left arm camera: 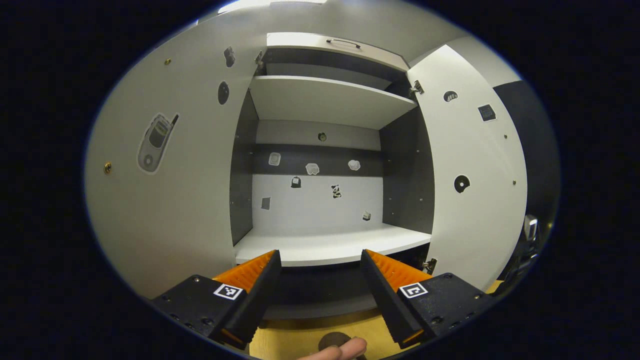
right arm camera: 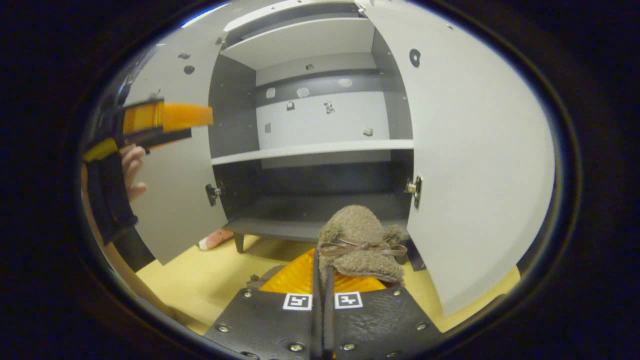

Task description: Grab one shoe with the right hand and put it into the shoe cabinet, grab the other shoe with the left hand and put it into the shoe cabinet; then close the right door with the right hand and the left door with the left hand.

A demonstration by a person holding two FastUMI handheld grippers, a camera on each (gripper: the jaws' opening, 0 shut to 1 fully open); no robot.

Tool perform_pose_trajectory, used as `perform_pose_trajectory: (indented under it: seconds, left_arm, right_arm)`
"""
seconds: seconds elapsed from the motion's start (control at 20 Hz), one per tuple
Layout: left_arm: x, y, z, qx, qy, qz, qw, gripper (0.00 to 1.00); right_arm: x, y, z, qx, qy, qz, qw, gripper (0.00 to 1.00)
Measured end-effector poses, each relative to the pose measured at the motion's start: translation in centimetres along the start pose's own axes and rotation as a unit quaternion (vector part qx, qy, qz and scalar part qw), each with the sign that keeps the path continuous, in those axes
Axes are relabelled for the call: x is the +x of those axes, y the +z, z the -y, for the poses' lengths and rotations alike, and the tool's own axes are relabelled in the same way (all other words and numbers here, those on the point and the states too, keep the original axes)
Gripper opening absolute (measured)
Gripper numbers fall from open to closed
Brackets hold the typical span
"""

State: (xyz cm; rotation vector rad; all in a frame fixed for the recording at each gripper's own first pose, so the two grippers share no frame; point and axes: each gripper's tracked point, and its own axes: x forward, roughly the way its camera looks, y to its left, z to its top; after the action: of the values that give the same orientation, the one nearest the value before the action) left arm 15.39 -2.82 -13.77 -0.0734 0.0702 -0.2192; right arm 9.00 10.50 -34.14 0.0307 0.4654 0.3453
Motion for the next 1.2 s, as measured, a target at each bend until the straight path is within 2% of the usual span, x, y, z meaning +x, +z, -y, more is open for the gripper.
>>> perform_pose_trajectory:
  seconds: [0.25, 0.5, 0.75, 0.95, 1.2]
  left_arm:
    - [0.5, 0.0, -1.4, 0.004, 0.023, -0.001, 1.000, 0.98]
    - [0.8, -0.1, -2.3, 0.000, 0.025, -0.005, 1.000, 0.98]
    - [0.8, 0.0, -2.6, 0.003, 0.025, -0.005, 1.000, 0.98]
    - [0.9, -0.1, -2.3, -0.005, 0.013, -0.007, 1.000, 0.98]
    - [1.5, -0.8, -2.9, -0.005, 0.020, -0.019, 1.000, 0.98]
  right_arm:
    - [-1.7, 8.4, 0.5, -0.043, -0.012, 0.044, 0.998, 0.04]
    - [-0.5, 16.4, -0.7, -0.057, -0.004, 0.047, 0.997, 0.03]
    - [4.4, 22.8, -1.1, -0.040, 0.000, 0.019, 0.999, 0.05]
    - [10.6, 26.5, -0.6, -0.050, -0.026, -0.004, 0.998, 0.05]
    - [18.7, 26.0, 1.5, -0.118, -0.075, -0.044, 0.989, 0.05]
